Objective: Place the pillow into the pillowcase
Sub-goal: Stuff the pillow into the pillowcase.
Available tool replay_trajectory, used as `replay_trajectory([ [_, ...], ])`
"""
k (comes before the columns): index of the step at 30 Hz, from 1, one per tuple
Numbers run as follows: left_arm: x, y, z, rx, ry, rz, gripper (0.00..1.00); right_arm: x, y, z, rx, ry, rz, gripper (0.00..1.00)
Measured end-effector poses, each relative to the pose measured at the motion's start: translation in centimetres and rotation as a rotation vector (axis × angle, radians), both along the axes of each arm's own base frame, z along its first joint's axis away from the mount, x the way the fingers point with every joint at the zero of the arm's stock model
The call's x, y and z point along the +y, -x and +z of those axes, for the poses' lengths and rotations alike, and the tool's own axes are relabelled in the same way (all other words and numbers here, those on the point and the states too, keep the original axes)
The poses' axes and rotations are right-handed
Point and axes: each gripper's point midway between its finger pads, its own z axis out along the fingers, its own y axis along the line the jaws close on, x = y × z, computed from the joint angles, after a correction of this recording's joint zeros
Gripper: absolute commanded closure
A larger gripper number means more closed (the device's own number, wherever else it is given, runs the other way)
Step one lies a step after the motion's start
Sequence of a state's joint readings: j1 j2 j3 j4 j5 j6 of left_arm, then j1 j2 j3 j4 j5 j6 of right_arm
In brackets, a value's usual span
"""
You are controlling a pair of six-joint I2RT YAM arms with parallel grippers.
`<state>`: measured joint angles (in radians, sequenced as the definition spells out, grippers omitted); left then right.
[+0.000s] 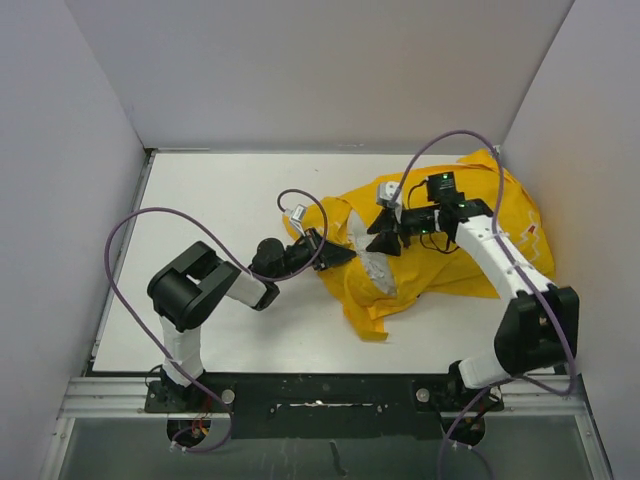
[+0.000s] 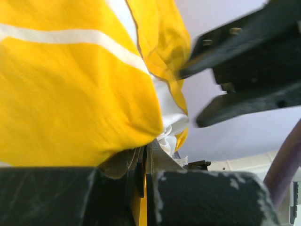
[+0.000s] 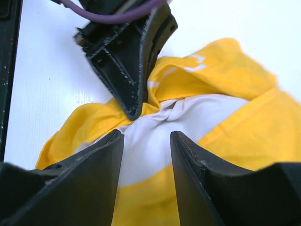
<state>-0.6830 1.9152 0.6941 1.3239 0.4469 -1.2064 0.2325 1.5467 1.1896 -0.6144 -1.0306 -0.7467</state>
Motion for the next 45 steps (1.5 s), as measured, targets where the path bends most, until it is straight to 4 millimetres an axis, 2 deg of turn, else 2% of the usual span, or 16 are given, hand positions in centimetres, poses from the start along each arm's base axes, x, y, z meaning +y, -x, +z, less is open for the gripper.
replay_trajectory([
  [3,0.1,0.0,0.2,-0.009,0.015,0.008,1.00,-1.8,2.1,4.4,-0.162,0.002,0.024,0.49],
  [5,0.1,0.0,0.5,-0.027,0.019,0.009,1.00,-2.4,3.6,5.9,-0.245,0.013,0.053,0.64],
  [7,0.1,0.1,0.7,-0.041,0.013,0.008,1.00,-2.3,4.7,5.7,-0.272,0.034,0.079,0.78],
  [10,-0.1,0.7,1.7,-0.072,0.017,-0.007,1.00,-1.7,5.1,1.8,-0.214,0.120,0.073,0.92],
  [16,-1.4,4.2,5.5,-0.154,0.055,-0.099,1.00,-2.3,2.5,-10.3,0.128,0.347,-0.060,0.96],
  [19,-2.8,5.4,4.9,-0.143,0.014,-0.134,1.00,-1.8,2.8,-12.3,0.251,0.350,-0.073,0.95],
  [24,-2.0,4.0,4.1,-0.141,-0.002,-0.050,0.75,-1.1,3.2,-9.2,0.277,0.262,-0.046,0.82],
  [28,2.4,2.6,1.7,-0.101,-0.046,0.090,0.41,-2.2,3.5,-5.0,0.193,0.163,-0.031,0.63],
  [30,4.5,2.6,1.2,-0.100,-0.095,0.149,0.25,-3.2,3.6,-2.1,0.100,0.129,-0.037,0.39],
  [31,5.3,2.8,1.7,-0.121,-0.119,0.171,0.16,-3.7,3.6,-0.7,0.041,0.119,-0.041,0.14],
  [32,6.0,3.3,2.9,-0.159,-0.131,0.186,0.11,-4.2,3.8,0.9,-0.027,0.111,-0.041,0.00],
  [33,6.7,3.8,4.6,-0.207,-0.135,0.202,0.08,-4.4,4.3,2.6,-0.112,0.102,-0.027,0.02],
  [36,8.7,5.9,10.1,-0.358,-0.095,0.237,0.14,-4.5,5.7,5.7,-0.299,0.085,0.009,0.02],
  [38,9.6,7.2,12.2,-0.410,-0.073,0.241,0.35,-4.6,6.8,6.0,-0.339,0.083,0.019,0.07],
  [40,9.4,8.0,12.0,-0.400,-0.094,0.227,0.49,-4.6,7.1,5.5,-0.323,0.089,0.022,0.20],
  [45,4.5,11.0,5.8,-0.274,-0.292,0.088,0.50,-4.6,6.0,-0.3,-0.148,0.167,0.020,0.34],
])
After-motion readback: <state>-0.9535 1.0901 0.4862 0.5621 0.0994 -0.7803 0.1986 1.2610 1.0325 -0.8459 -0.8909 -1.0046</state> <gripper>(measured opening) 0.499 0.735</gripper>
